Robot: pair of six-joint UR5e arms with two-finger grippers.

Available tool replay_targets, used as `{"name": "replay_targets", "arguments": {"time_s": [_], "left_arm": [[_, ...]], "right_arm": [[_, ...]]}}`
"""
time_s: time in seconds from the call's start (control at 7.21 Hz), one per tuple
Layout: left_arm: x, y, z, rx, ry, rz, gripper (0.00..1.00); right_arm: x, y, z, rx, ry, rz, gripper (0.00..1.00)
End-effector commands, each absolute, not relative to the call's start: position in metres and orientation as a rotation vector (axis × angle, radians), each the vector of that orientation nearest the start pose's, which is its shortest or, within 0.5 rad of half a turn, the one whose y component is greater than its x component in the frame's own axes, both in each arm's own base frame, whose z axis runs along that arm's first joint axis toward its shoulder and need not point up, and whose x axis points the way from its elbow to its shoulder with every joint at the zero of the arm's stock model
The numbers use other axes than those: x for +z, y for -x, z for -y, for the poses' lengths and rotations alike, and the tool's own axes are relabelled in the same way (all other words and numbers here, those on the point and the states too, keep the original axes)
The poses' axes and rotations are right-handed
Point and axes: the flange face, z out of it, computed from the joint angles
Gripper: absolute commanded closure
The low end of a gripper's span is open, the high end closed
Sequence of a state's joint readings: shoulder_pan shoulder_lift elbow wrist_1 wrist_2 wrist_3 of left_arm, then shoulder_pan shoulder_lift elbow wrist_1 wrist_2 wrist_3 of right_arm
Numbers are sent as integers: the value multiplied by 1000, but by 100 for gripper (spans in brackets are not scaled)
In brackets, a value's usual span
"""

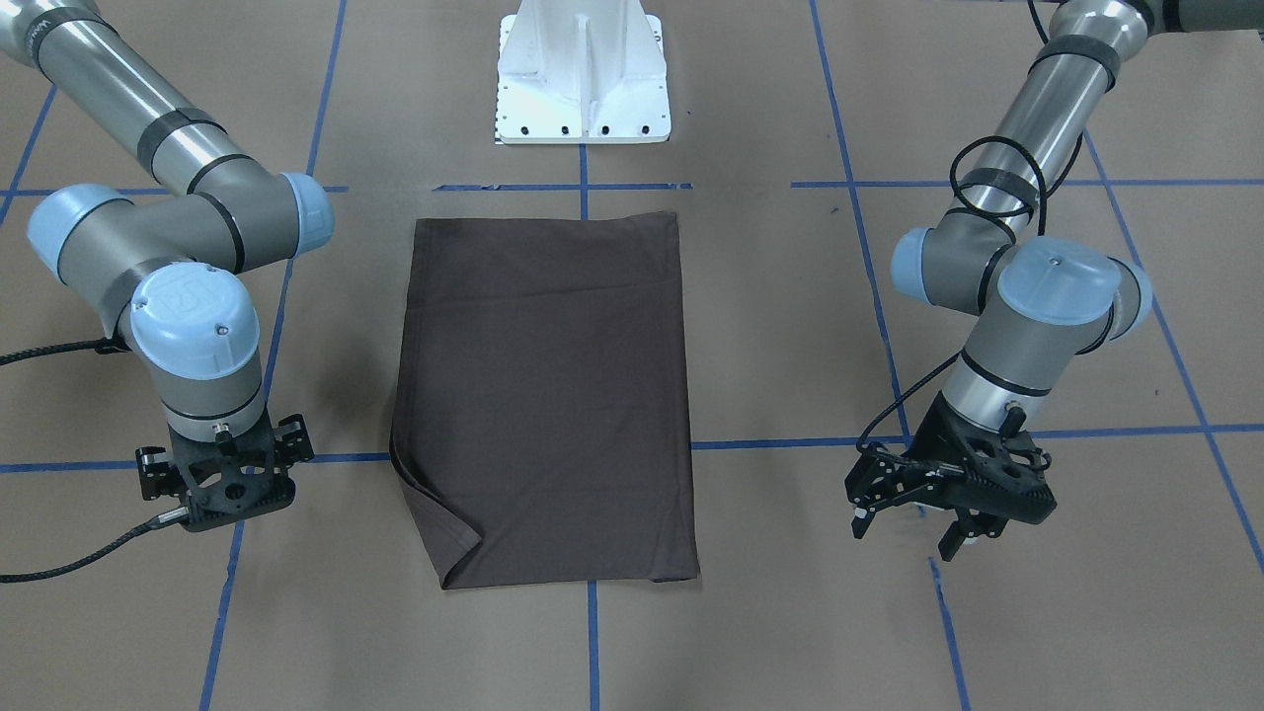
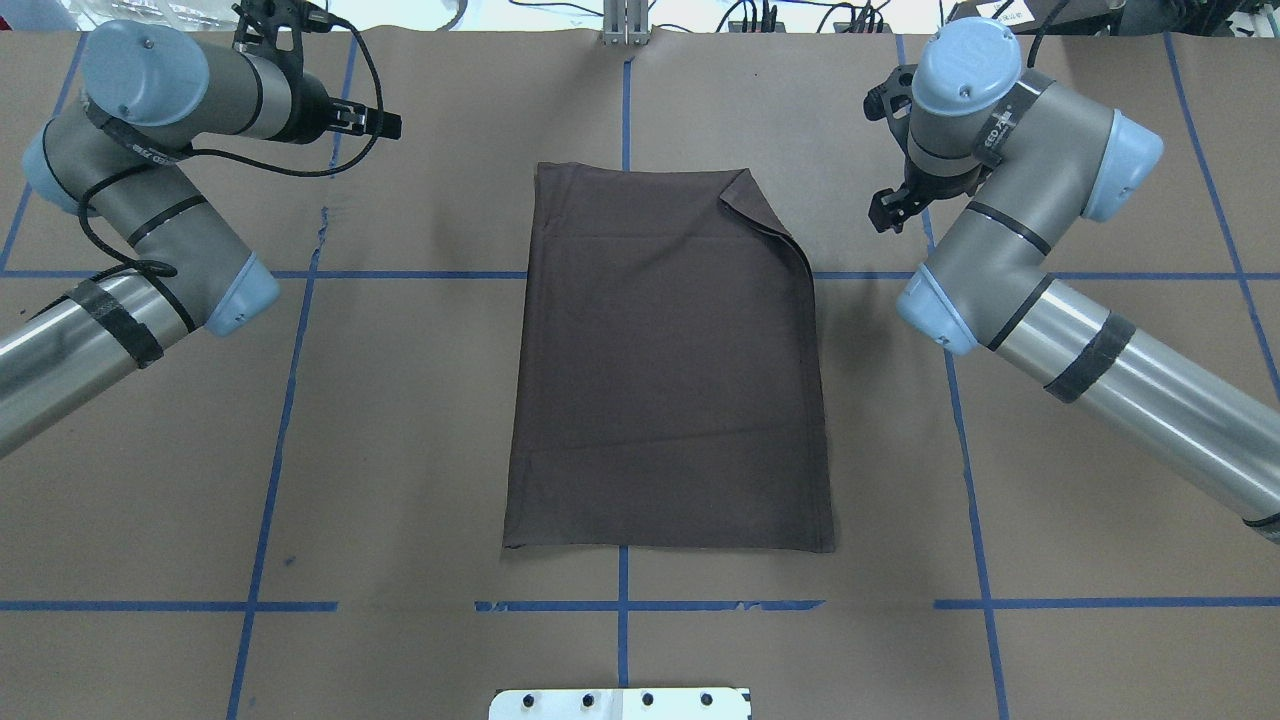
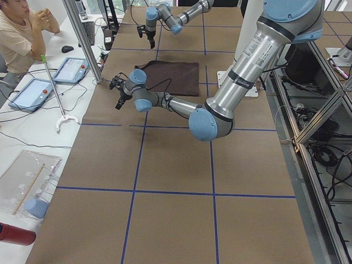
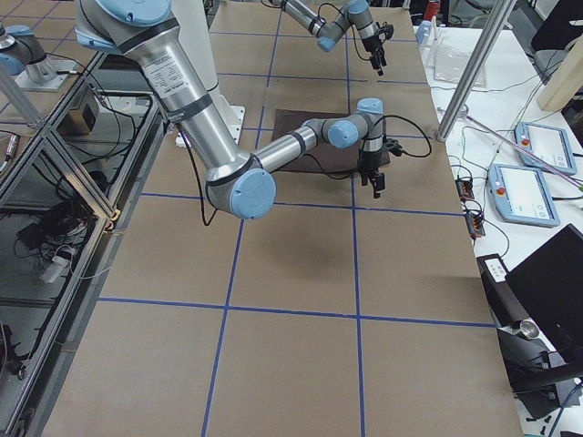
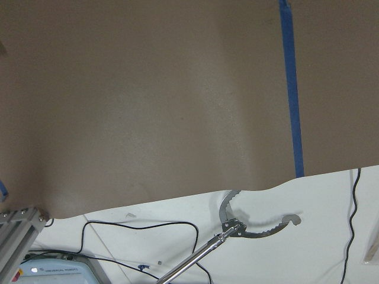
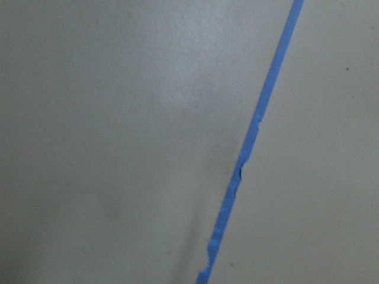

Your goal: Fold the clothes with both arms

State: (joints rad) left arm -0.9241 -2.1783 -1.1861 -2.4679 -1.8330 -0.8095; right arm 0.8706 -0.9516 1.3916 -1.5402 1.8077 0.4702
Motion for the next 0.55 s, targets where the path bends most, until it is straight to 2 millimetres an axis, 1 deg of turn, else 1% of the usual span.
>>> {"name": "replay_targets", "arguments": {"time_s": [0.0, 0.14, 0.28, 0.42], "left_arm": [[376, -371, 665, 4, -673, -918, 0], [376, -371, 665, 3, -672, -917, 0], [377, -371, 665, 3, -673, -916, 0], [377, -371, 665, 3, -673, -916, 0]], "right_arm": [[318, 437, 652, -211, -287, 543, 0], [307, 465, 642, -206, -272, 556, 0], [305, 482, 629, -228, -267, 561, 0], [308, 495, 619, -245, -257, 562, 0]]}}
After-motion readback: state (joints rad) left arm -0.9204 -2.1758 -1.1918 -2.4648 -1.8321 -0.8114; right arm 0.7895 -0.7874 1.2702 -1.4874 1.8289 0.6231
